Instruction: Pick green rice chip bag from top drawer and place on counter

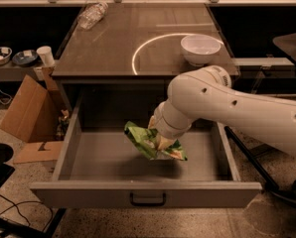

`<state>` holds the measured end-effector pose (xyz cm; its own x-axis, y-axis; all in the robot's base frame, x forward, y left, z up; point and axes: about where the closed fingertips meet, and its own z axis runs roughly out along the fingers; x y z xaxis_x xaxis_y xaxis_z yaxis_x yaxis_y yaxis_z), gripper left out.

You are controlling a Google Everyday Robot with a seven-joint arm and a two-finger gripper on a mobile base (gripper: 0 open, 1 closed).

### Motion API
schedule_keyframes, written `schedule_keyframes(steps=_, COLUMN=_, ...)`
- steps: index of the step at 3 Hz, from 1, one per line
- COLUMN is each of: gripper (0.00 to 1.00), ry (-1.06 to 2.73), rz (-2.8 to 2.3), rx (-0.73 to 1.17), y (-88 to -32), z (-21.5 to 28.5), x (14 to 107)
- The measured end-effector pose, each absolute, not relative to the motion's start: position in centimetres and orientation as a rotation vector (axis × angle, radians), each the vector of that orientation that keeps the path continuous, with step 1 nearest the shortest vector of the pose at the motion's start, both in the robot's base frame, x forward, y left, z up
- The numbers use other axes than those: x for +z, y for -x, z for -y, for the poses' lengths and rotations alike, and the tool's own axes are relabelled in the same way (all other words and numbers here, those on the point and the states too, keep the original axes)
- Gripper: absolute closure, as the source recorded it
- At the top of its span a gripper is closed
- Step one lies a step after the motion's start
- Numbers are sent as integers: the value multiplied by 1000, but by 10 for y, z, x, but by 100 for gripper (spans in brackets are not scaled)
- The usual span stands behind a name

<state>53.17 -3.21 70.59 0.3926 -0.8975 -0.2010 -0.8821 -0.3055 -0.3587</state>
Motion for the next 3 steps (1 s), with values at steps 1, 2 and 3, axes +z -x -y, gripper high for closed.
schedule_keyframes(steps=1, gripper=100, ry=2254, rz=-1537, rx=-216, y=-539, z=51, x=755)
schedule_keyframes(steps=2, gripper=100, ry=2293, rz=-1511, rx=-414, y=-556, z=66, x=813)
schedule_keyframes(steps=3, gripper=100, ry=2364, rz=-1440, rx=-592, y=-585, z=73, x=876)
